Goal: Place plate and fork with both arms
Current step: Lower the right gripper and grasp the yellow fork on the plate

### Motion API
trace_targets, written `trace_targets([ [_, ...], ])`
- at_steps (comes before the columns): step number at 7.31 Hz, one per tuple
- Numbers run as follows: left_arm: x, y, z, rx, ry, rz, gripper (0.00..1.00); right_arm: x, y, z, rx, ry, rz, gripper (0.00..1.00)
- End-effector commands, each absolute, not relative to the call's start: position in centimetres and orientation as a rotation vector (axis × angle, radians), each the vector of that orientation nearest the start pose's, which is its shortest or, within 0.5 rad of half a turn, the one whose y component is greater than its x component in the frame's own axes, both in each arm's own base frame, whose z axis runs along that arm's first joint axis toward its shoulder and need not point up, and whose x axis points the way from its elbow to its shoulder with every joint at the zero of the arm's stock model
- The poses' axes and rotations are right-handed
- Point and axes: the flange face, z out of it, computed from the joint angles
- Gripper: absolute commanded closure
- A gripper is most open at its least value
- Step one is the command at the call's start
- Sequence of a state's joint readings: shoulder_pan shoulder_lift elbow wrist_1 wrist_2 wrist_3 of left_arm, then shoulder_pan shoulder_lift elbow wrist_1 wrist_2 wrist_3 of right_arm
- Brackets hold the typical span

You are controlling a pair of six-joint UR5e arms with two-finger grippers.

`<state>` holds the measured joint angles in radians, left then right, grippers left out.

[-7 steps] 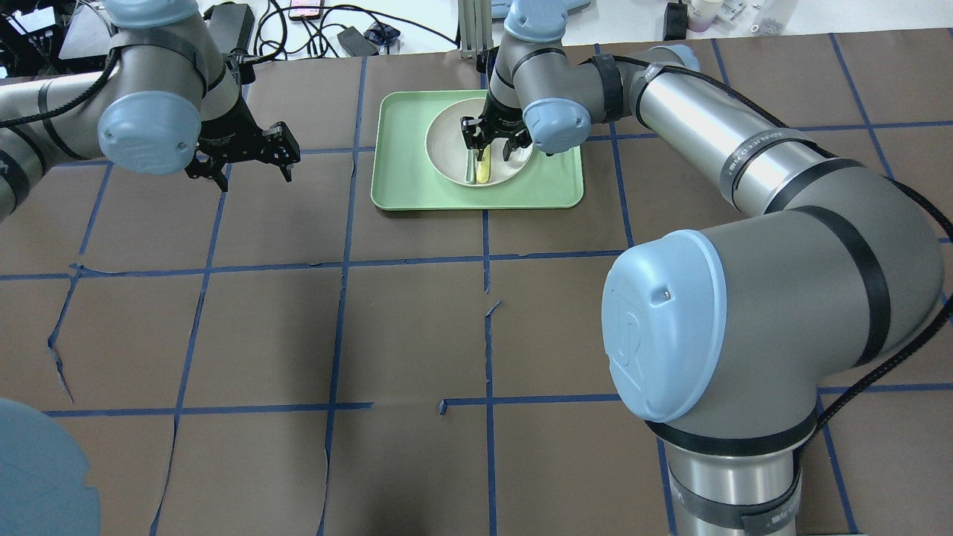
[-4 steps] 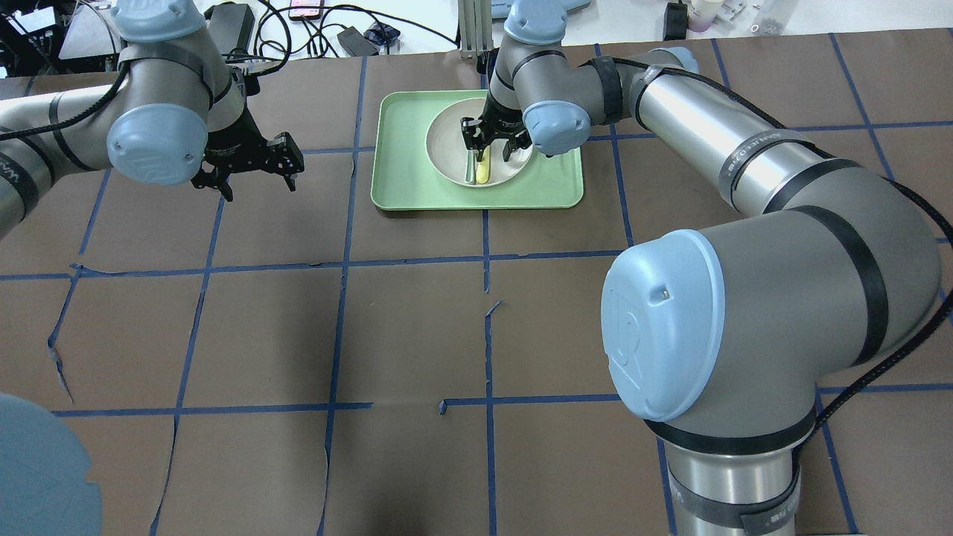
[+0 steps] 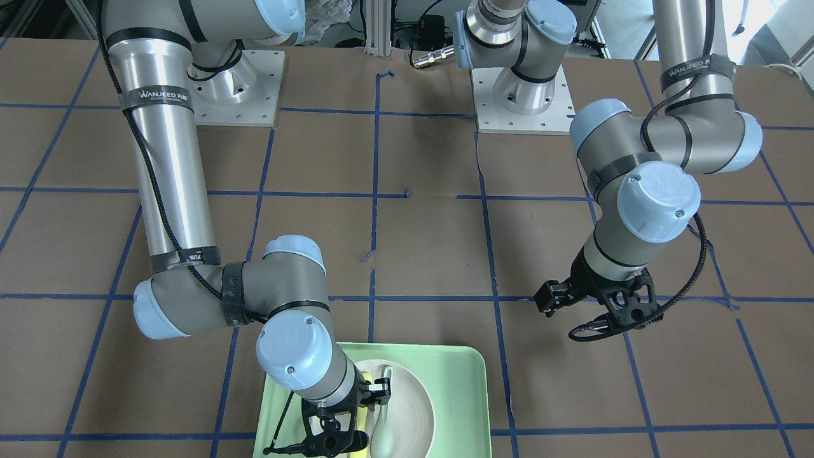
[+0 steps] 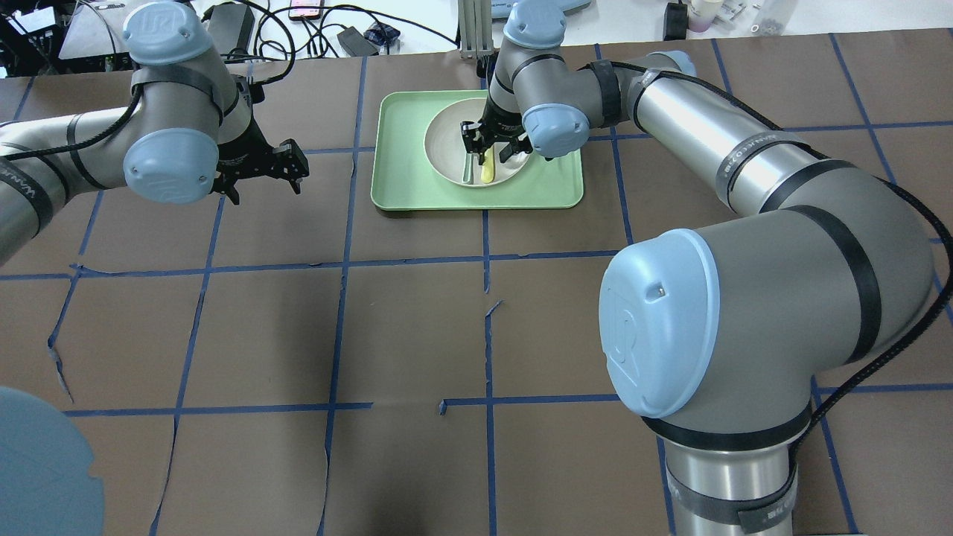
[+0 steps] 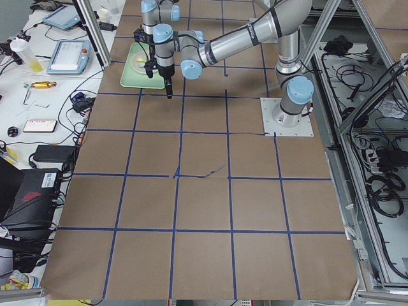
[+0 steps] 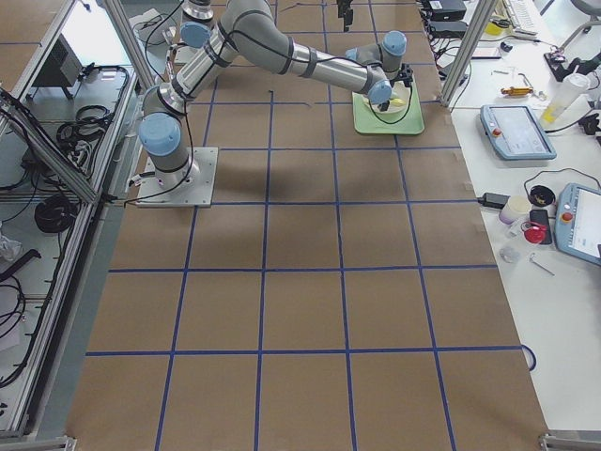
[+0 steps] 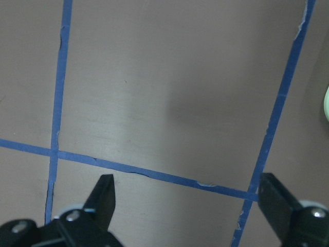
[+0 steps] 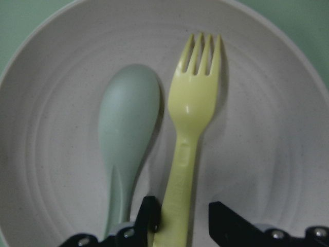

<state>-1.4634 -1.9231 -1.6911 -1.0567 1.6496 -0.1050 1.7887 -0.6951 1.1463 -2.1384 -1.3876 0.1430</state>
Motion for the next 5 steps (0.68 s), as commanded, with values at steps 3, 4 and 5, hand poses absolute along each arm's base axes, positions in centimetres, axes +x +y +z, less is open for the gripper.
trace_targets([
  [3,-6.2,-60.8,28.4,-0.317,3.048,-0.054,0.00,31.8,-73.7,18.0,-0.110,2.935,-0.109,1.00],
  [4,-6.1,-61.0,27.9,-0.307,3.049,-0.042,0.00,31.7,-73.7,18.1,-0.092,2.936,-0.106,1.00],
  [5,-6.1,-61.0,27.6,-0.311,3.047,-0.035,0.00,31.7,-73.7,18.6,-0.039,2.933,-0.108,1.00],
])
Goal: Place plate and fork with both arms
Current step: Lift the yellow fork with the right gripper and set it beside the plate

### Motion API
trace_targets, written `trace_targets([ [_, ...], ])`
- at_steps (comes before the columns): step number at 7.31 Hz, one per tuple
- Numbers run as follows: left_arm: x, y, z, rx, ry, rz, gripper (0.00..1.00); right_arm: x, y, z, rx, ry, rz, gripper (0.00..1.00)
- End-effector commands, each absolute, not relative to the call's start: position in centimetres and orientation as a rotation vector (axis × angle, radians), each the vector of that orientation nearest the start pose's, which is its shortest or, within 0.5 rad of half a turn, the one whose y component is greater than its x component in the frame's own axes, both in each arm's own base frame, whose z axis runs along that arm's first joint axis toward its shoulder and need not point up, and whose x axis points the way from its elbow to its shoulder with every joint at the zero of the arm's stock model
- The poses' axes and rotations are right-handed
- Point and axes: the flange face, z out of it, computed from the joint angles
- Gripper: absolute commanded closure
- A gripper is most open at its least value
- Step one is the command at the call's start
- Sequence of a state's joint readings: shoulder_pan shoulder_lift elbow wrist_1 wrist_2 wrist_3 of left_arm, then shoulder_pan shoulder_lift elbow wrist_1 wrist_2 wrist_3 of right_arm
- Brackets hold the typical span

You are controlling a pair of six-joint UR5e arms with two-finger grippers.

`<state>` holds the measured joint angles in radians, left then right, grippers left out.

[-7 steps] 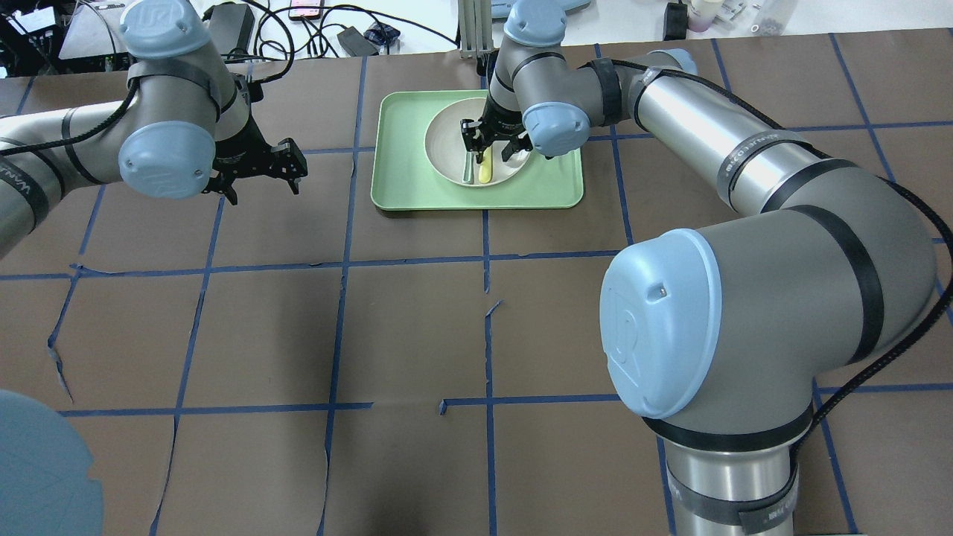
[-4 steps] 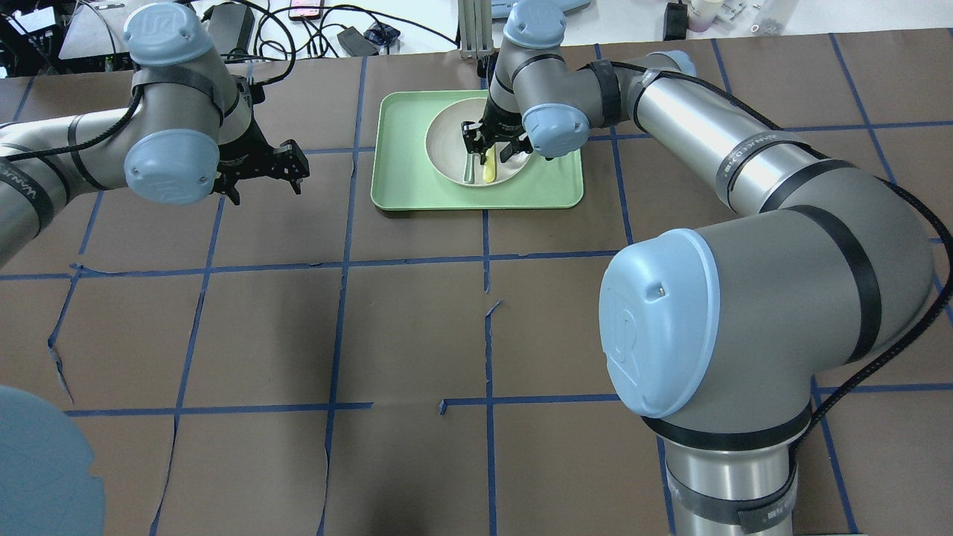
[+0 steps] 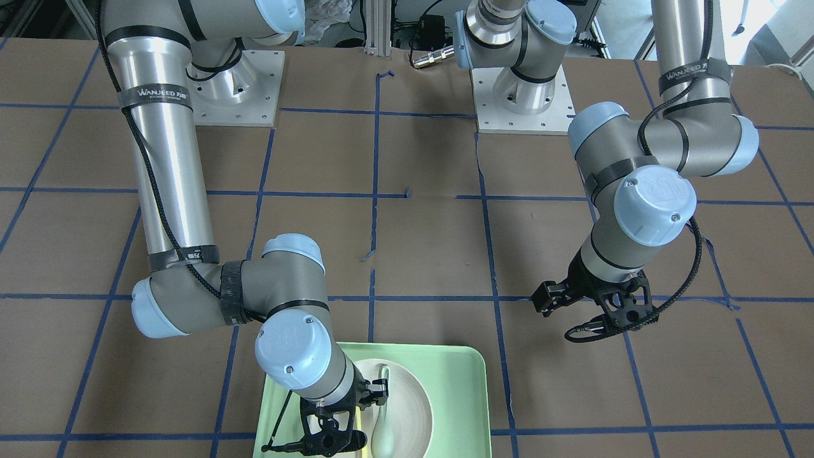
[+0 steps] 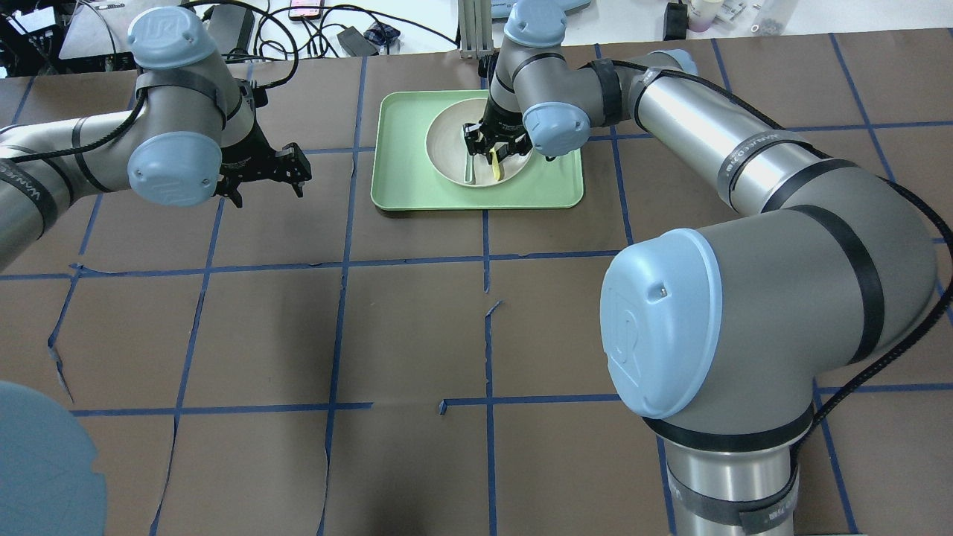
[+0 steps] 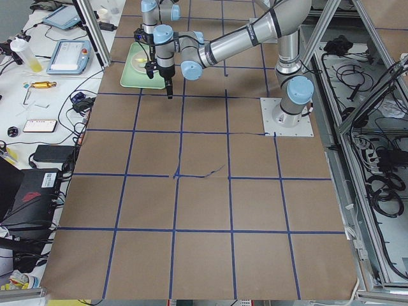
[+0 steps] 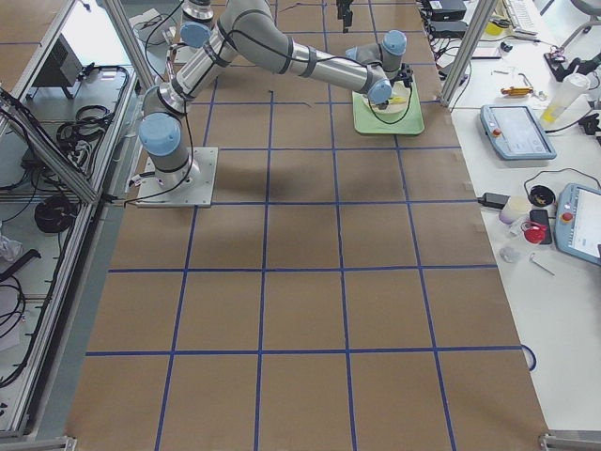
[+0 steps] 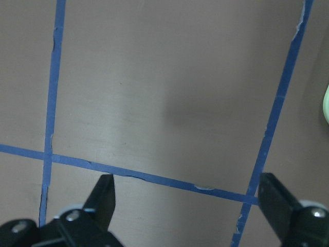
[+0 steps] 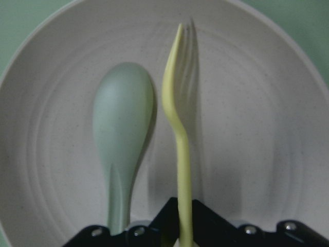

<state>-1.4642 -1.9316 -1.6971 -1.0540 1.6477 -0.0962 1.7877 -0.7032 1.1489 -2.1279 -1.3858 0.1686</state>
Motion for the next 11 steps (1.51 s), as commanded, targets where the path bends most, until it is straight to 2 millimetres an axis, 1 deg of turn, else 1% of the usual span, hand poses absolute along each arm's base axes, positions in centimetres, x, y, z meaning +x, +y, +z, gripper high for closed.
trace_targets([
  [1,-6.1,-61.0,27.5,-0.311,3.047,-0.032,0.00,31.8,-73.5,19.6,-0.039,2.931,-0.119,1.00],
  [2,-6.0,-61.0,27.6,-0.311,3.046,-0.034,0.00,31.8,-73.4,20.9,0.007,2.918,-0.121,1.00],
  [3,-6.0,-60.9,27.7,-0.309,3.046,-0.037,0.00,32.2,-73.1,22.6,0.048,2.869,-0.106,1.00],
  [4,-6.0,-61.0,27.6,-0.306,3.045,-0.034,0.00,32.1,-72.8,23.8,0.075,2.867,-0.100,1.00],
  [5,-6.0,-60.9,28.1,-0.304,3.045,-0.046,0.00,30.9,-73.1,25.7,0.091,2.870,-0.141,1.00],
  [6,-6.0,-61.0,27.8,-0.313,3.045,-0.039,0.00,29.6,-73.0,26.7,0.115,2.912,-0.170,1.00],
  [7,-5.9,-61.0,27.9,-0.318,3.040,-0.041,0.00,27.8,-72.8,26.4,0.146,3.025,-0.128,1.00],
  [8,-5.6,-61.0,28.0,-0.327,3.041,-0.037,0.00,24.5,-73.7,26.0,0.159,3.140,-0.157,1.00],
  [9,-5.7,-60.8,27.5,-0.331,3.044,-0.011,0.00,23.5,-74.1,25.8,0.124,3.217,-0.178,1.00],
  [10,-5.4,-60.7,27.0,-0.339,3.041,0.005,0.00,23.0,-75.4,24.5,0.136,3.267,-0.264,1.00],
  [11,-5.3,-60.6,26.7,-0.349,3.043,0.015,0.00,22.8,-75.6,23.3,0.138,3.301,-0.268,1.00],
])
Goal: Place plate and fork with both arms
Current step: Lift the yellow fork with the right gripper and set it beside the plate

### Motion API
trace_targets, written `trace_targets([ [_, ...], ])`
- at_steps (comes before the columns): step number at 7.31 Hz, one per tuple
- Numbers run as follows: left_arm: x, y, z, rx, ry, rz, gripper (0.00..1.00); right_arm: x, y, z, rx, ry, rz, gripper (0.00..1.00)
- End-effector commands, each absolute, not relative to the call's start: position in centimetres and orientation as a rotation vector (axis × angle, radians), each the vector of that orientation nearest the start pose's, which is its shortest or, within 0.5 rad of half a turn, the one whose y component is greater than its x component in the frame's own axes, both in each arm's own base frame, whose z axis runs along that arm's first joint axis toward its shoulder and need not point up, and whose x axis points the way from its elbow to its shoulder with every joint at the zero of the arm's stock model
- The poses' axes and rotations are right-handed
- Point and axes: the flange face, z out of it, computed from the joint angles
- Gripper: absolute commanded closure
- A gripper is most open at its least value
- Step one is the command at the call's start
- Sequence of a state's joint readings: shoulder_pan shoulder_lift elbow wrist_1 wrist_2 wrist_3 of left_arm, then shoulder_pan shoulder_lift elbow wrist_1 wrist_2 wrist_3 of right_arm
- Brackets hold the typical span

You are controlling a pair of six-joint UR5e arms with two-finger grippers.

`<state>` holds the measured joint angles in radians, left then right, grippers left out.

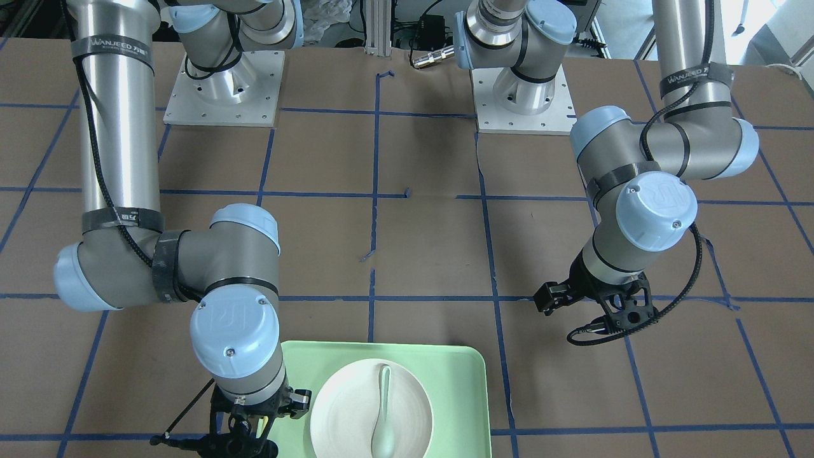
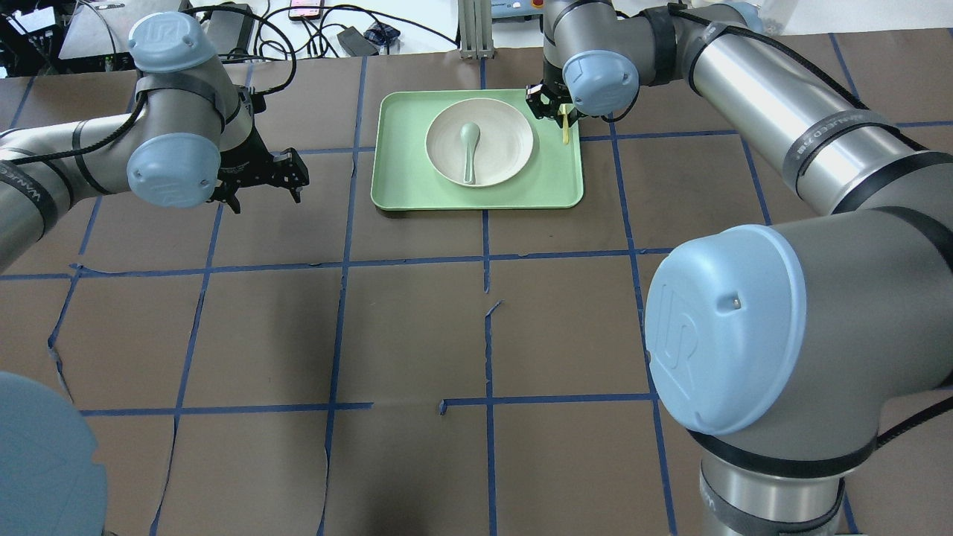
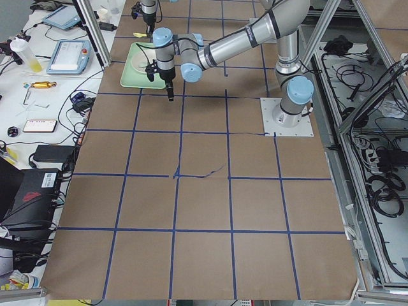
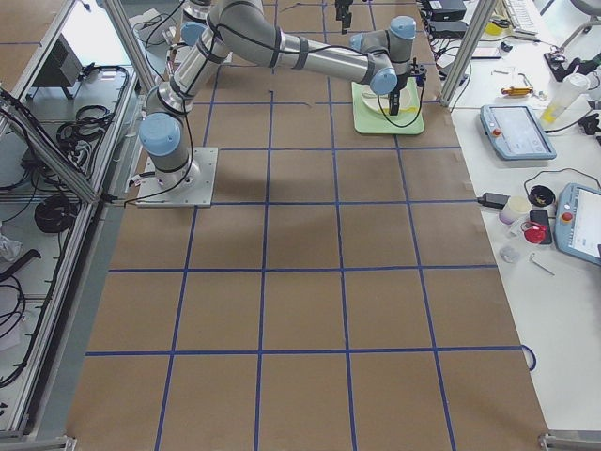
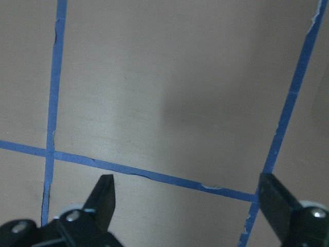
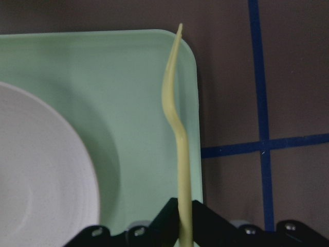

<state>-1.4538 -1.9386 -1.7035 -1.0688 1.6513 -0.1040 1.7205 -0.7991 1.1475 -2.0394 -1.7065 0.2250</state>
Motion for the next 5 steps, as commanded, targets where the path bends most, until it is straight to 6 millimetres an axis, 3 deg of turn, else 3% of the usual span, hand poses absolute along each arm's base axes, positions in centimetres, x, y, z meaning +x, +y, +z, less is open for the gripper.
trace_targets([
  [1,-5.3,-60.4,26.1,-0.346,3.045,0.036,0.00,23.1,-75.3,23.0,0.132,3.305,-0.257,1.00],
  [4,-4.7,-60.3,25.1,-0.361,3.040,0.065,0.00,25.2,-74.5,22.3,0.110,3.287,-0.238,1.00],
  [5,-4.6,-60.3,25.1,-0.361,3.040,0.067,0.00,26.0,-73.9,20.4,0.084,3.232,-0.162,1.00],
])
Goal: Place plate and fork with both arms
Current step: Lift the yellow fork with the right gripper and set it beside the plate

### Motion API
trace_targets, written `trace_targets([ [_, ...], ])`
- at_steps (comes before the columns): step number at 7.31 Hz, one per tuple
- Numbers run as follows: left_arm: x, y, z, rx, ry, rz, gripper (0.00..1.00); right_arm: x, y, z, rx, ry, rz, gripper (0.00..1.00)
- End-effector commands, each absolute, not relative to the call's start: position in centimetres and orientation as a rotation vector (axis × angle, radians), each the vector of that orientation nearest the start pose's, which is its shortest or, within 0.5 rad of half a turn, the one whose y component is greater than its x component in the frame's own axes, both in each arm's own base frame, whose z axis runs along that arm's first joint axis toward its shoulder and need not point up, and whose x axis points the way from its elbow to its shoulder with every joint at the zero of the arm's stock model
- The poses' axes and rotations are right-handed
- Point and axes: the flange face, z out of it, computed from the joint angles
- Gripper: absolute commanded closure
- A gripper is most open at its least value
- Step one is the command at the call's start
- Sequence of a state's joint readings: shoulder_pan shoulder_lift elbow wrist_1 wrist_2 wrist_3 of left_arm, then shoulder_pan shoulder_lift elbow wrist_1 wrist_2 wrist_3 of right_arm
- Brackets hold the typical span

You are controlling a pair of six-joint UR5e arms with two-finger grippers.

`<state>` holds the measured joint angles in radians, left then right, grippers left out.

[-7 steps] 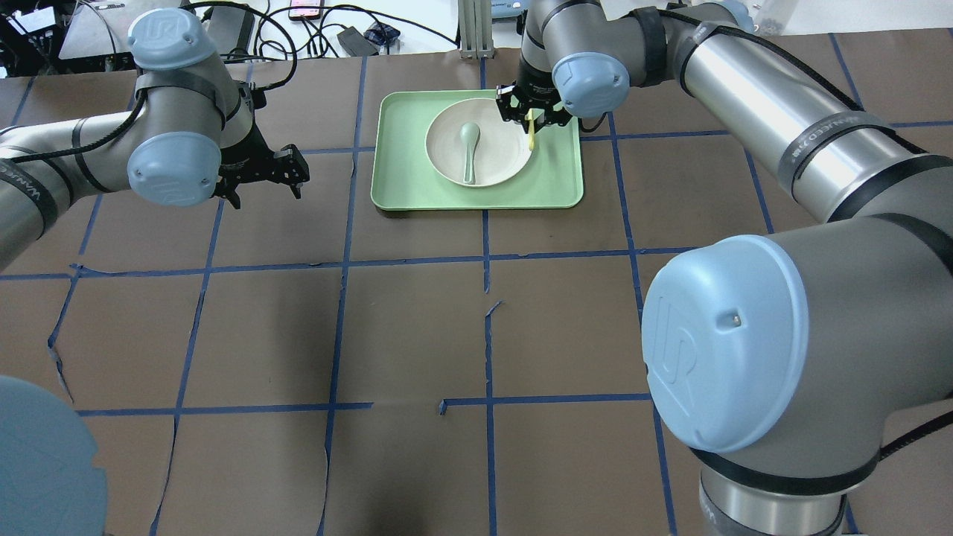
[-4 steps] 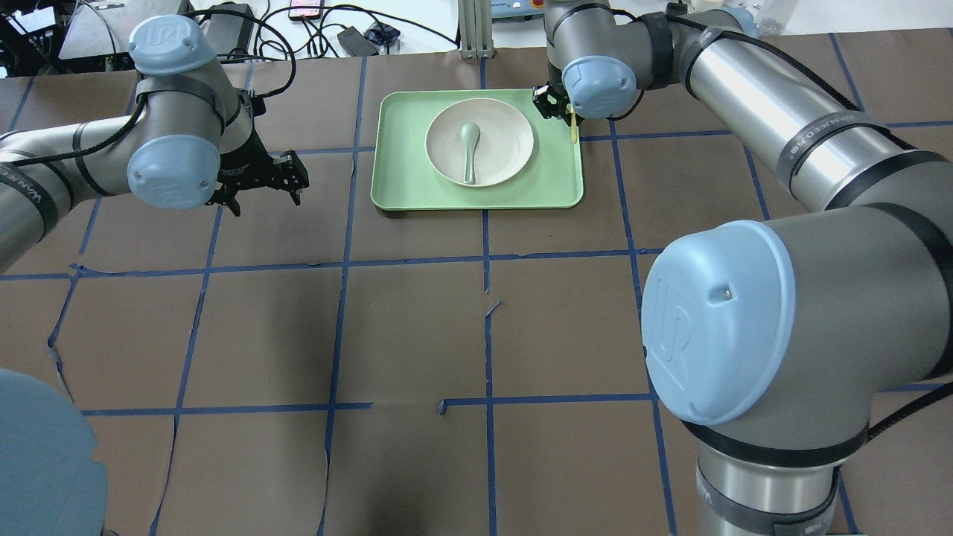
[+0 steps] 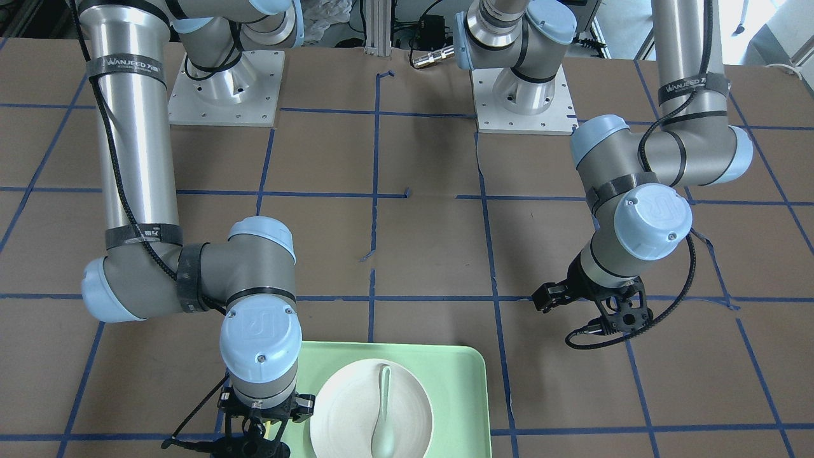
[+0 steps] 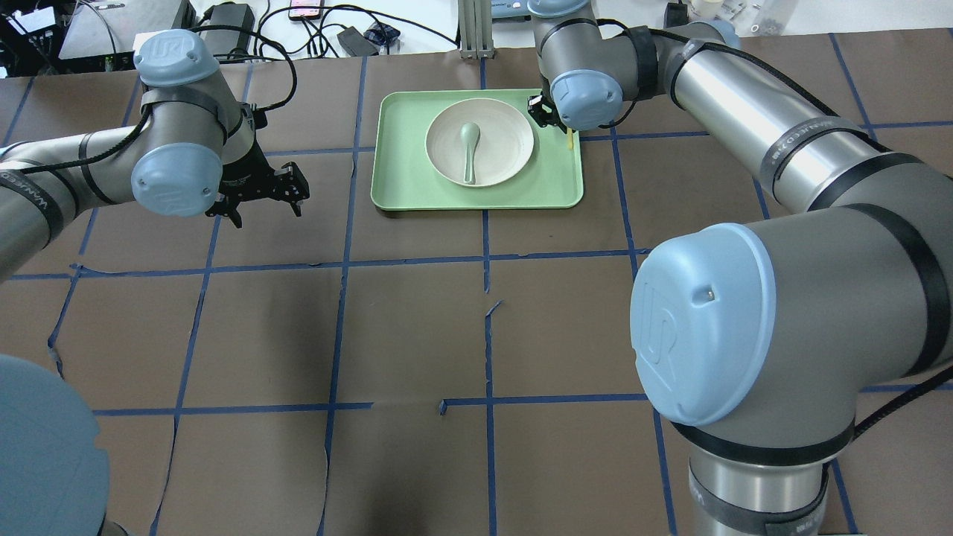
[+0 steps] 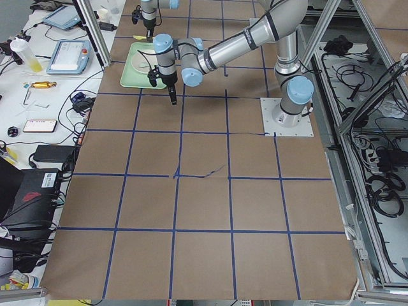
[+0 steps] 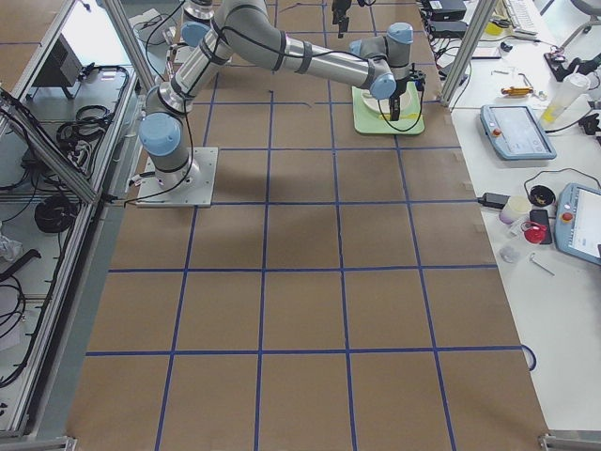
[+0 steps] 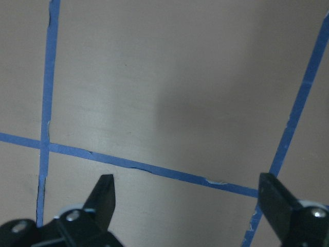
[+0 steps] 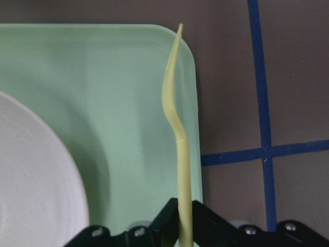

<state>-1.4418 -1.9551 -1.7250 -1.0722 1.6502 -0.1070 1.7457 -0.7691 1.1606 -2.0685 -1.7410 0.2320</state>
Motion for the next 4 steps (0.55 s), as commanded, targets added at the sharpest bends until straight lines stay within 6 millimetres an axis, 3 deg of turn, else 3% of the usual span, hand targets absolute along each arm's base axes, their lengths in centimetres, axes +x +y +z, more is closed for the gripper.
trace_targets([
  [1,-4.6,-60.3,25.0,-0.360,3.037,0.070,0.00,26.1,-73.6,20.0,0.084,3.220,-0.139,1.00],
  [2,-4.6,-60.3,24.8,-0.362,3.034,0.074,0.00,26.1,-73.4,19.4,0.083,3.218,-0.123,1.00],
  [3,-4.6,-60.3,24.8,-0.353,3.035,0.072,0.00,25.8,-72.9,19.0,0.069,3.237,-0.106,0.36],
  [4,-3.9,-60.7,25.1,-0.344,3.037,0.063,0.00,25.5,-72.6,19.7,-0.084,3.262,-0.105,0.00],
])
